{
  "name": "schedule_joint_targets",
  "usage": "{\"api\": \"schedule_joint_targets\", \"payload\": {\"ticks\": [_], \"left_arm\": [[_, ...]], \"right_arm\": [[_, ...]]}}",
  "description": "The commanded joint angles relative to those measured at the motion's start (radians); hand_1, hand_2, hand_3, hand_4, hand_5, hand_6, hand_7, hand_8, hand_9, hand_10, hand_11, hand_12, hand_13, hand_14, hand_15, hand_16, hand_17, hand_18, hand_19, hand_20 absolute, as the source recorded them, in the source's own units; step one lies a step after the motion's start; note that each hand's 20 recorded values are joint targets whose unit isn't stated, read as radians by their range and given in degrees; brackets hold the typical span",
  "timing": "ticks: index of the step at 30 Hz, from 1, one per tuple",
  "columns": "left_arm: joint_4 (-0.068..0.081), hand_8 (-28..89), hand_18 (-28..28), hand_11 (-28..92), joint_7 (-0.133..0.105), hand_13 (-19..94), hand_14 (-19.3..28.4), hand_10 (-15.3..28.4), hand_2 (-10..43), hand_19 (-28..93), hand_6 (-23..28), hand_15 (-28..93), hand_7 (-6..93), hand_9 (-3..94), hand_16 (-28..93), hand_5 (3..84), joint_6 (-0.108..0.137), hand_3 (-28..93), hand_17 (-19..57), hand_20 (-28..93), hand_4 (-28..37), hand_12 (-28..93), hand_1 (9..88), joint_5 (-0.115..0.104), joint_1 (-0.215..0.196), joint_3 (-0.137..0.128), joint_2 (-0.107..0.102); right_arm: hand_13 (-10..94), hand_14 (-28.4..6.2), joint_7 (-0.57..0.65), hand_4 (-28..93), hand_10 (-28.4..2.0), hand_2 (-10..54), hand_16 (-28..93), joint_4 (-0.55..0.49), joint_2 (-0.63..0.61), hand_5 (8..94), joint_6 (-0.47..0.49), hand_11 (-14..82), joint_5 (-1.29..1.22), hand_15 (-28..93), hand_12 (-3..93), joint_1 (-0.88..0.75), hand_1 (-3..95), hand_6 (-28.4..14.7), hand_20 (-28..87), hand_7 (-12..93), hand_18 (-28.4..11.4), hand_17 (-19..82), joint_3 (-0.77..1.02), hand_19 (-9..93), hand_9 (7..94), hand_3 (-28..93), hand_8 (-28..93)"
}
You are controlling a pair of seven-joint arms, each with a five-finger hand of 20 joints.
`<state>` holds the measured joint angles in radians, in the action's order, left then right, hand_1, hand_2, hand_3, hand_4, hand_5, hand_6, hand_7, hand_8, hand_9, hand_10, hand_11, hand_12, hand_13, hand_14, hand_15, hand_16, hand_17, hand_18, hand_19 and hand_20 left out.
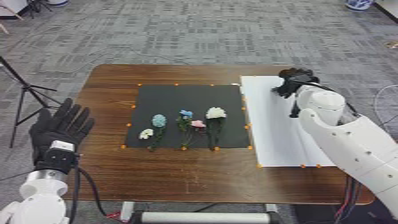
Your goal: Arrange flowers
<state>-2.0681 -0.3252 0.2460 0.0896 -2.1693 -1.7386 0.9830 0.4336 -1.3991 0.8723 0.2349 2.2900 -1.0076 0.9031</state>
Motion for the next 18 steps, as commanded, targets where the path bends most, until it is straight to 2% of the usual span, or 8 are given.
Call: {"api": "schedule_joint_targets", "payload": {"ticks": [1, 5, 7, 9, 12, 14, 16, 18], "left_arm": [[-0.004, -10, 12.3, 19, -0.012, 22, 14.9, 13.9, 15.9, 28, 7.3, 25, 14.3, 28.4, -6, 38.9, -0.004, 69, -6.7, 9, -28.3, 7, 24.7, -0.008, -0.007, 0.003, 0.002], [-0.004, -10, 12.3, 19, -0.013, 22, 14.8, 14.2, 16.1, 28, 7.8, 25, 13.9, 29.4, -6, 40.0, -0.004, 69, -6.7, 9, -28.3, 7, 24.8, -0.003, -0.009, 0.005, 0.002], [-0.008, -10, 12.3, 19, -0.016, 22, 14.8, 14.2, 16.1, 28, 7.8, 25, 13.9, 29.5, -6, 40.1, -0.001, 69, -6.6, 9, -28.3, 7, 24.8, -0.009, -0.018, 0.001, 0.004], [-0.007, -10, 12.3, 19, -0.014, 22, 14.8, 14.2, 16.1, 28, 7.8, 25, 13.9, 29.5, -6, 40.1, -0.002, 69, -6.6, 9, -28.3, 7, 24.8, -0.006, -0.017, 0.0, 0.005], [-0.005, -10, 12.4, 19, -0.014, 22, 14.8, 14.2, 16.0, 28, 7.8, 25, 14.0, 29.5, -6, 40.2, 0.001, 69, -6.7, 9, -28.3, 7, 24.8, -0.011, -0.015, 0.002, 0.003], [-0.006, -10, 12.4, 19, -0.012, 22, 14.8, 14.2, 16.0, 28, 7.8, 25, 14.0, 29.6, -6, 40.2, -0.003, 69, -6.8, 9, -28.3, 7, 24.7, -0.021, -0.016, 0.001, 0.007], [-0.004, -10, 12.4, 19, -0.009, 22, 14.8, 14.2, 16.0, 28, 7.8, 25, 14.0, 29.5, -6, 40.2, -0.007, 69, -6.8, 9, -28.3, 7, 24.7, -0.031, -0.009, 0.005, 0.008], [-0.005, -10, 12.4, 19, -0.004, 22, 14.9, 14.3, 15.9, 28, 7.9, 25, 14.0, 29.7, -6, 40.3, -0.012, 69, -6.8, 9, -28.3, 7, 24.7, -0.021, -0.016, 0.001, 0.01]], "right_arm": [[23, -14.6, -0.083, -28, -12.2, -9.5, 3, 0.056, 0.056, 30.0, 0.174, 13.4, 0.014, 39, 8.4, 0.072, 39.0, -5.3, 14, 13, -19.1, 13, -0.011, 60, 29.1, 87, -11], [24, -14.2, -0.071, -28, -12.0, -9.5, 3, 0.066, 0.068, 32.0, 0.193, 14.4, 0.011, 41, 8.1, 0.075, 39.4, -5.7, 15, 14, -19.6, 14, -0.013, 63, 30.9, 87, -11], [25, -14.1, -0.073, -28, -12.0, -9.5, 3, 0.072, 0.072, 33.5, 0.192, 14.9, 0.02, 42, 8.0, 0.077, 39.9, -5.6, 16, 14, -19.5, 14, -0.02, 63, 31.8, 88, -11], [28, -13.7, -0.069, -28, -12.1, -9.5, 3, 0.063, 0.063, 36.4, 0.15, 16.1, 0.027, 44, 8.5, 0.064, 41.4, -4.7, 16, 16, -19.5, 16, -0.029, 65, 36.0, 87, -12], [38, -12.3, -0.071, -28, -12.1, -9.5, 7, 0.059, 0.052, 44.6, 0.065, 21.0, 0.069, 49, 13.5, 0.055, 44.0, -2.6, 19, 20, -19.6, 19, -0.057, 69, 48.9, 86, -14], [45, -10.9, -0.067, -28, -12.0, -9.5, 12, 0.06, 0.052, 52.6, 0.028, 27.8, 0.084, 53, 19.1, 0.046, 46.2, -0.7, 22, 24, -19.7, 22, -0.063, 71, 56.8, 85, -16], [50, -8.7, -0.039, -28, -9.5, -9.5, 23, 0.053, 0.043, 57.4, -0.022, 25.0, 0.087, 52, 31.6, 0.034, 50.7, 1.0, 27, 29, -19.7, 24, -0.076, 72, 63.2, 77, -16], [54, -6.4, -0.022, -28, -7.4, -9.5, 34, 0.045, 0.037, 60.6, -0.068, 22.4, 0.089, 53, 44.7, 0.024, 55.8, 1.6, 31, 37, -20.1, 26, -0.083, 73, 69.9, 69, -6]]}}
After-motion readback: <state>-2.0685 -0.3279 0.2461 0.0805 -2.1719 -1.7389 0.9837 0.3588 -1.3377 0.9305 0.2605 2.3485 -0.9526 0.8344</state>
